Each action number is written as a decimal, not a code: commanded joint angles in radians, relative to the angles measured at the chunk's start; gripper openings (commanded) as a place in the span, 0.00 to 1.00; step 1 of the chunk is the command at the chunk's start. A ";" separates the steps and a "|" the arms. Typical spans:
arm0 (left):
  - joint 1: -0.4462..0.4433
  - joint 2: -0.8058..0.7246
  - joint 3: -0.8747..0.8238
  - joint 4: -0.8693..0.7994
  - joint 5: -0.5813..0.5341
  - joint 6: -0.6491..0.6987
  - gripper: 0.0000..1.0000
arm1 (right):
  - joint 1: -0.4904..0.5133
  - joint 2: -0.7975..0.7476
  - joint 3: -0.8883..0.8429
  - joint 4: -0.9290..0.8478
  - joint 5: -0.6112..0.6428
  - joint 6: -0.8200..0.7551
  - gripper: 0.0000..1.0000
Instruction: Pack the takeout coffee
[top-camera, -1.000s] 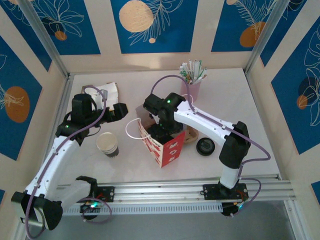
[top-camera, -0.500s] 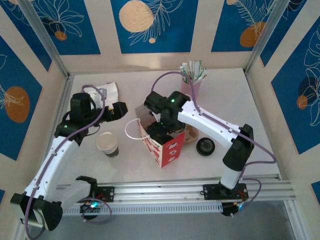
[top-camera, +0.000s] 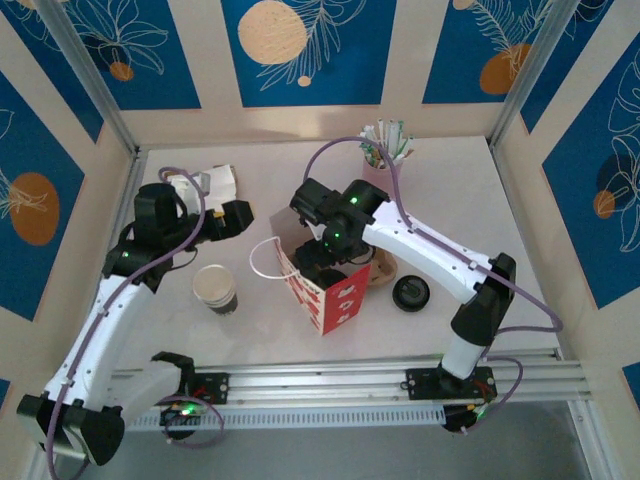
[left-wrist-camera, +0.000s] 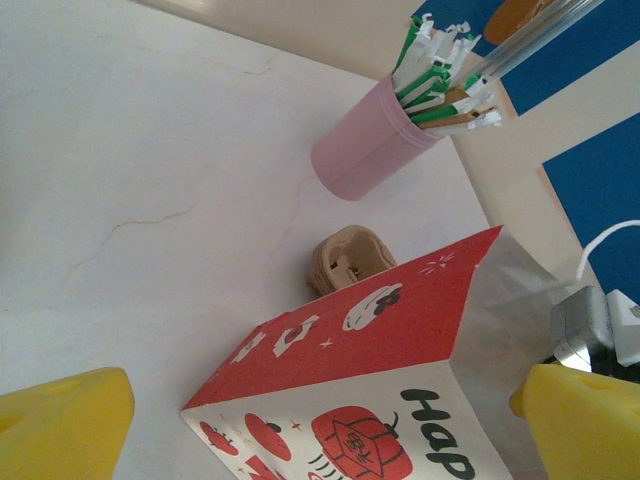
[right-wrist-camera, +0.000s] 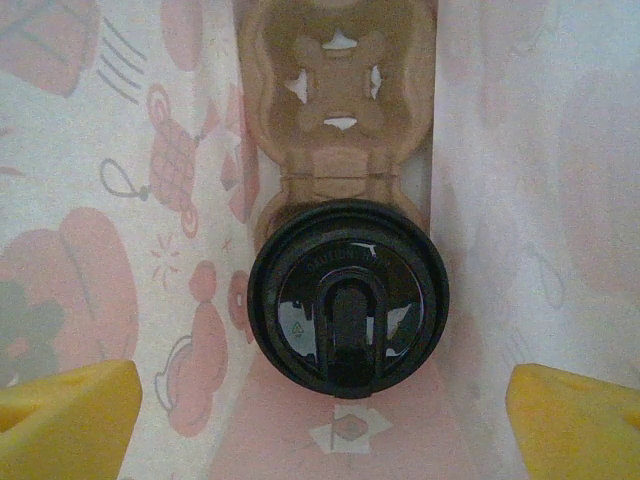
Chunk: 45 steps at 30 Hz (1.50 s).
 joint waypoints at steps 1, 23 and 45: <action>-0.005 -0.024 0.037 -0.011 0.029 -0.012 1.00 | 0.012 -0.052 0.034 -0.011 0.013 0.020 0.94; -0.012 -0.084 0.113 -0.016 0.086 -0.061 1.00 | 0.030 -0.224 0.000 0.097 0.010 0.027 0.93; -0.034 -0.171 0.225 -0.050 0.147 -0.119 1.00 | 0.037 -0.585 -0.165 0.294 0.032 0.044 0.91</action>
